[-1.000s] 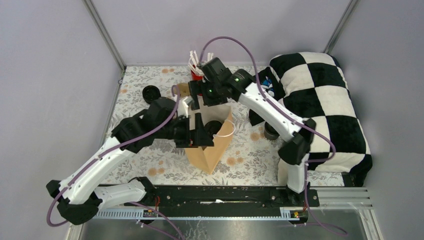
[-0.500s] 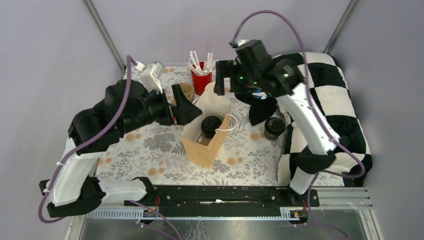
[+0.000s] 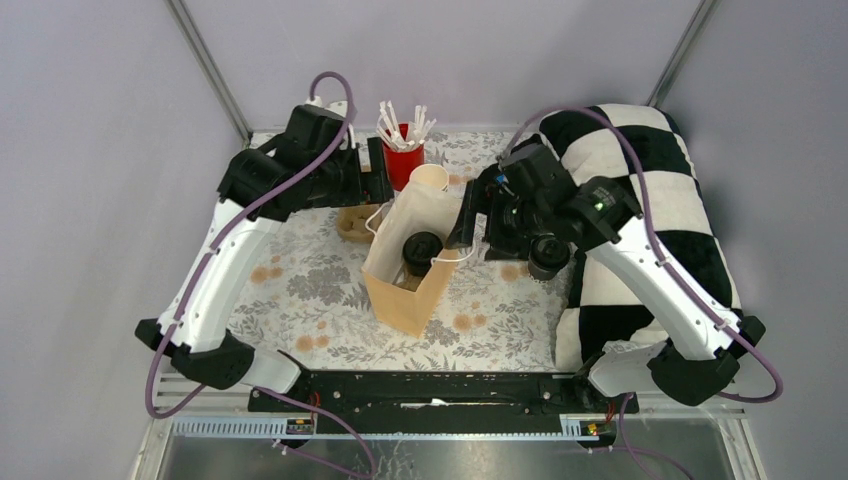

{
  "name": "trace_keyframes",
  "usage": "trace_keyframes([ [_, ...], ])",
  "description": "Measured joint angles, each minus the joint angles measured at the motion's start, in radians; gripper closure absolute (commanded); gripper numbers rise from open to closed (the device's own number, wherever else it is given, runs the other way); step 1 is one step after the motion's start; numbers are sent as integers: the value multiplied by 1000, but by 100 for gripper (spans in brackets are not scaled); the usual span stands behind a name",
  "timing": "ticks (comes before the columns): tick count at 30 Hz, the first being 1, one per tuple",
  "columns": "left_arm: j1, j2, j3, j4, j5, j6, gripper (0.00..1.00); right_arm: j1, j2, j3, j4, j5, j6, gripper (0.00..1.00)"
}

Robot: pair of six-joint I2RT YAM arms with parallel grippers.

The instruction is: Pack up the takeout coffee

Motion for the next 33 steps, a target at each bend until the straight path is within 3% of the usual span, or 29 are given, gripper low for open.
trace_keyframes([
  [5,1,1,-26,10,58,50,65,0,-22,-94,114,-56,84,68],
  [8,2,-16,-50,27,93,52,99,-8,-22,-87,183,-68,98,87],
  [12,3,-53,-99,37,146,27,100,-71,-13,-74,219,-109,66,100],
  [17,3,-130,-202,51,270,-25,100,-195,101,40,158,-229,-121,100],
  [23,4,-285,-339,100,436,-136,99,-224,306,273,24,-357,-383,100],
  [28,-5,-374,-455,200,559,-244,95,-223,367,284,14,-479,-467,99],
  [33,-73,-348,-485,265,602,-296,94,-216,429,329,51,-549,-486,98],
])
